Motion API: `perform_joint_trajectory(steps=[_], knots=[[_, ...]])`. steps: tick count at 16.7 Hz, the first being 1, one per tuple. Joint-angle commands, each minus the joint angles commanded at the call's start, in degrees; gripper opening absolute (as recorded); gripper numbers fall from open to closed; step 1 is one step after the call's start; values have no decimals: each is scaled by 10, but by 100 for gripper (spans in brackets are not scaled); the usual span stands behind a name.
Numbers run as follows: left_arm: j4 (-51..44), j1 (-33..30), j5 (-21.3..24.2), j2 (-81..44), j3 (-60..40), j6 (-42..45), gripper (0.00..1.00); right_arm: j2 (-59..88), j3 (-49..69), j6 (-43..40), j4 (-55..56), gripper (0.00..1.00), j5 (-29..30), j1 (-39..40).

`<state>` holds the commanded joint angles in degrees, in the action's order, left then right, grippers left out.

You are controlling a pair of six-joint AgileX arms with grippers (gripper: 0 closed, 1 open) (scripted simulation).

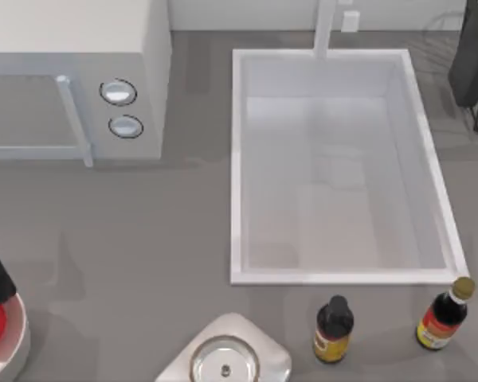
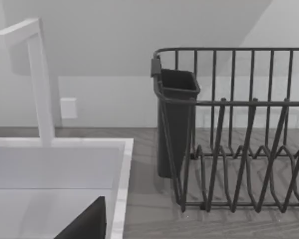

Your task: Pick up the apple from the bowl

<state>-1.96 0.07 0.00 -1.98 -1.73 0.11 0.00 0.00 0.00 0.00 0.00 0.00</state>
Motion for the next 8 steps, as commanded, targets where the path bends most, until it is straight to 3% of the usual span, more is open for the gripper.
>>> perform_joint_trajectory(steps=[4,8], knots=[[-101,4,0,-111,-82,5,100,0,0,0,0,100,0,0],[-250,9,0,-300,-201,12,100,0,0,0,0,100,0,0]])
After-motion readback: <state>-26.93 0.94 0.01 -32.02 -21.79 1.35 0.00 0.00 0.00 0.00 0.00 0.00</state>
